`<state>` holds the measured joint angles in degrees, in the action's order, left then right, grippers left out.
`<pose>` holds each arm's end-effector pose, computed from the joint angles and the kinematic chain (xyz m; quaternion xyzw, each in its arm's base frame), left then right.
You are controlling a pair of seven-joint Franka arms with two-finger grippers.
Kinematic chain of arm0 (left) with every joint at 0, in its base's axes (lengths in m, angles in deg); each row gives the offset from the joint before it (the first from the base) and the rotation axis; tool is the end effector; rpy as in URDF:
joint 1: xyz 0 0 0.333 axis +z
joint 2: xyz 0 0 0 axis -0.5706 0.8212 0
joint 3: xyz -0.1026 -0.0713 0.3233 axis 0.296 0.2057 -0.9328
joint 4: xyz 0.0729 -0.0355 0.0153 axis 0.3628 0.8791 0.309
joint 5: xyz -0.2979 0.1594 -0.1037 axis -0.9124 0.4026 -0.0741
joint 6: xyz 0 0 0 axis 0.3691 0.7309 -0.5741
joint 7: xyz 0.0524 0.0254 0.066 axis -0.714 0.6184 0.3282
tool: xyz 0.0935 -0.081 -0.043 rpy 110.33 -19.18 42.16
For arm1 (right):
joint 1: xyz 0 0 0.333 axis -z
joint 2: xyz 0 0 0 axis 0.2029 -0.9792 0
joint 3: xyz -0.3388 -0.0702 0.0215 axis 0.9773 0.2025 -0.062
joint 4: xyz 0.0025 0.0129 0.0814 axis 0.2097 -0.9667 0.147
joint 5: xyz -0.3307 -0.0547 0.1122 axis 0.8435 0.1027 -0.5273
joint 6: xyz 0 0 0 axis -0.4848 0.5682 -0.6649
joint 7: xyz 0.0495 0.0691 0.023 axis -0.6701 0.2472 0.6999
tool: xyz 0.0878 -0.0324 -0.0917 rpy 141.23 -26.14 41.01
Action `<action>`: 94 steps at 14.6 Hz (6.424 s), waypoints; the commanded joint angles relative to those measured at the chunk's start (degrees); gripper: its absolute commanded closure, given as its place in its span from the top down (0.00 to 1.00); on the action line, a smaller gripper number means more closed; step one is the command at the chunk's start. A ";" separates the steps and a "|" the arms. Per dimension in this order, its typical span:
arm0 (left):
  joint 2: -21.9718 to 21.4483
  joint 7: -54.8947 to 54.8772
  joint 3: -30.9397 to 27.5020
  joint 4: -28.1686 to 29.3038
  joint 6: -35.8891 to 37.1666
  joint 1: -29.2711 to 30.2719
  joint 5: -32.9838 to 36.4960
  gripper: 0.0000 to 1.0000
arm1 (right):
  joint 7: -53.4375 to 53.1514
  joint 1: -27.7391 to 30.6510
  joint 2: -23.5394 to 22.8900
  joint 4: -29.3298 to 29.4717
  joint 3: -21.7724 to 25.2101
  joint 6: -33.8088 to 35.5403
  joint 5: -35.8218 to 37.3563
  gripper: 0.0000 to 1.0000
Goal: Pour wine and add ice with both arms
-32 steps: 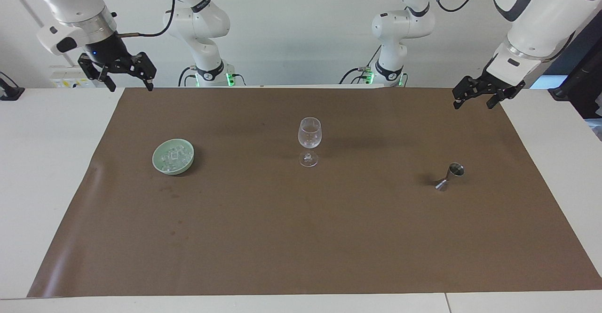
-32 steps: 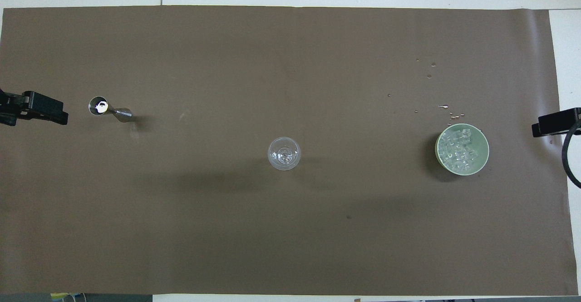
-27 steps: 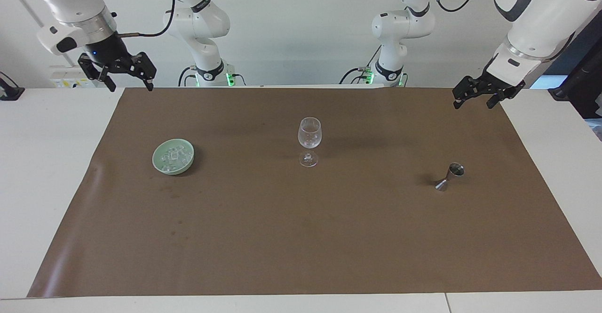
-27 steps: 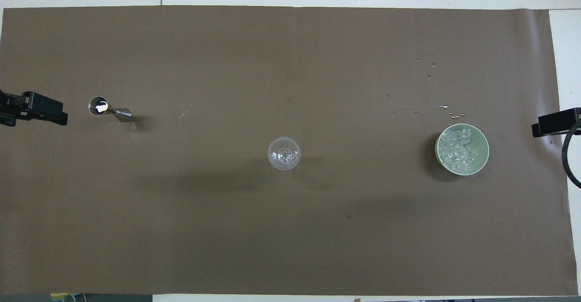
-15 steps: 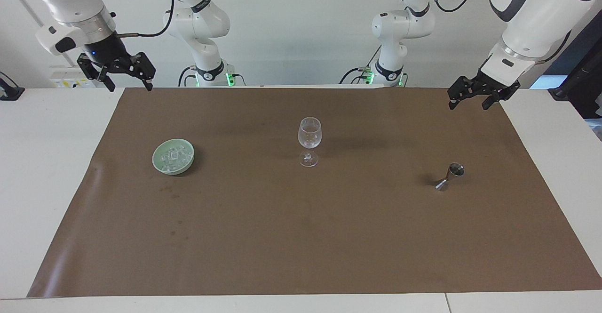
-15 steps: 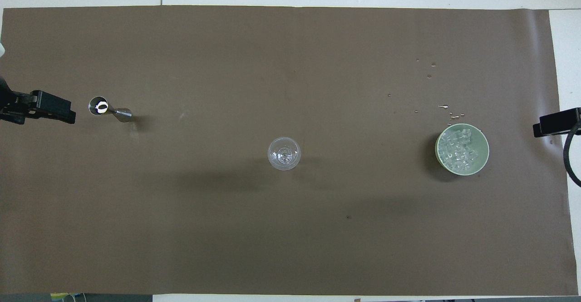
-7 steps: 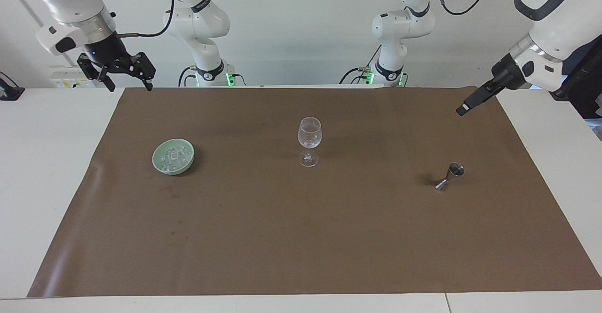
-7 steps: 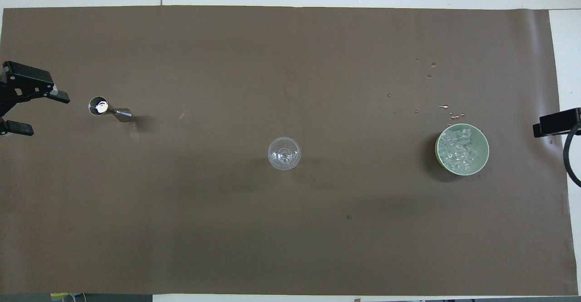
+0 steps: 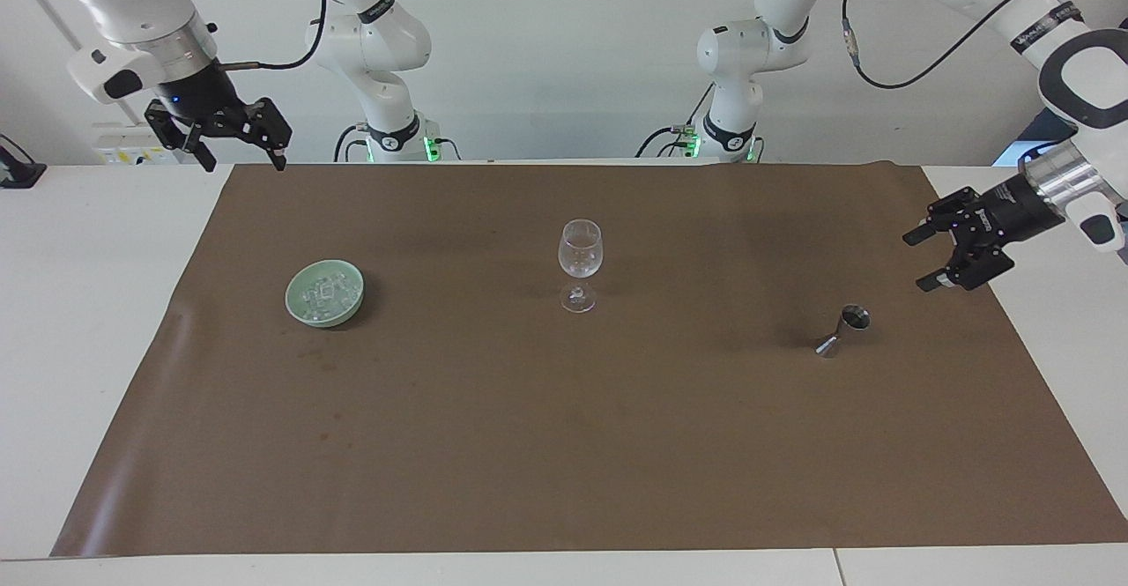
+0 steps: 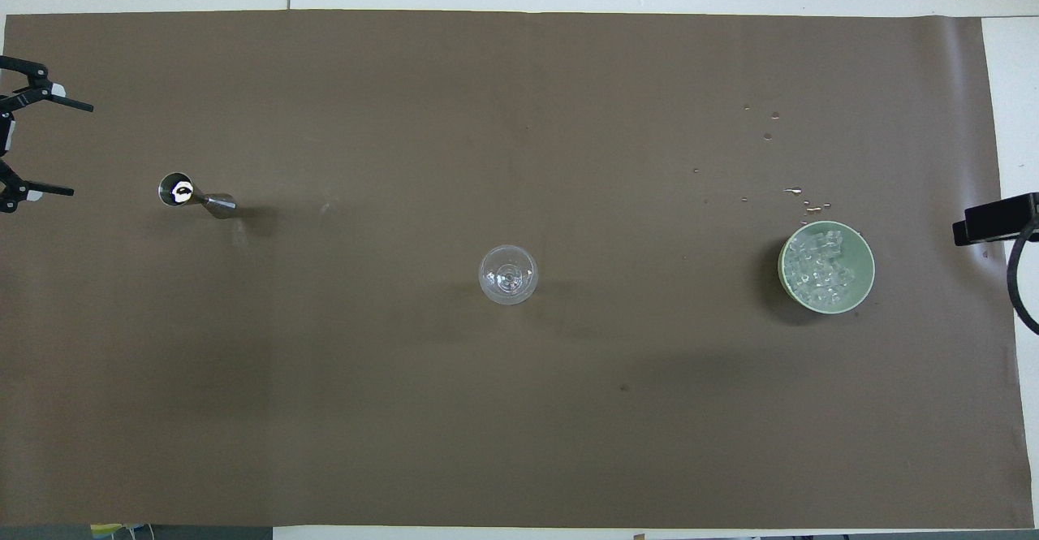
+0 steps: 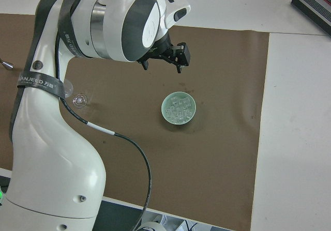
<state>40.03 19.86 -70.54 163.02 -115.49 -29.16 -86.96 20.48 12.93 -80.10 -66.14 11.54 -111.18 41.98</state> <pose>0.6038 0.0866 0.5383 0.7846 0.5548 -0.1713 0.2172 0.4672 -0.0379 0.6447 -0.9999 0.0040 0.0165 0.0003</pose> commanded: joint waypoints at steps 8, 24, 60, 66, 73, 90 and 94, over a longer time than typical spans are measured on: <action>8.09 2.76 -1.47 4.80 0.99 6.40 -13.25 1.00 | 1.62 0.98 0.60 -0.95 -0.52 -0.31 -0.10 1.00; 2.28 -8.74 -1.03 33.04 -17.03 5.53 -30.13 0.83 | 2.24 1.24 4.64 -13.32 -0.43 -8.73 -0.46 1.00; -0.25 -11.75 -1.12 39.02 -15.91 1.92 -46.58 0.00 | 9.79 2.03 -7.05 -41.48 -0.43 -51.02 -0.28 0.62; -11.05 -0.59 -1.38 39.81 -14.76 -4.65 -39.93 0.00 | 9.27 1.42 -7.05 -39.89 -0.69 -47.33 -0.28 0.57; -21.88 7.66 -1.12 41.22 -17.21 -18.90 -27.35 0.00 | 10.50 1.85 -6.70 -41.21 -0.61 -48.29 -0.28 0.56; -19.52 40.46 -0.59 37.26 -37.52 -44.74 -1.32 0.00 | 11.73 2.47 -6.61 -41.65 -0.69 -48.73 -0.28 0.30; -18.81 44.15 -0.51 35.68 -37.61 -47.12 4.64 0.00 | 11.90 2.21 -6.61 -41.56 -0.69 -48.73 -0.28 0.13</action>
<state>20.05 60.69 -70.47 200.35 -152.38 -74.28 -86.27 30.75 14.76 -86.95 -107.39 11.16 -159.63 41.96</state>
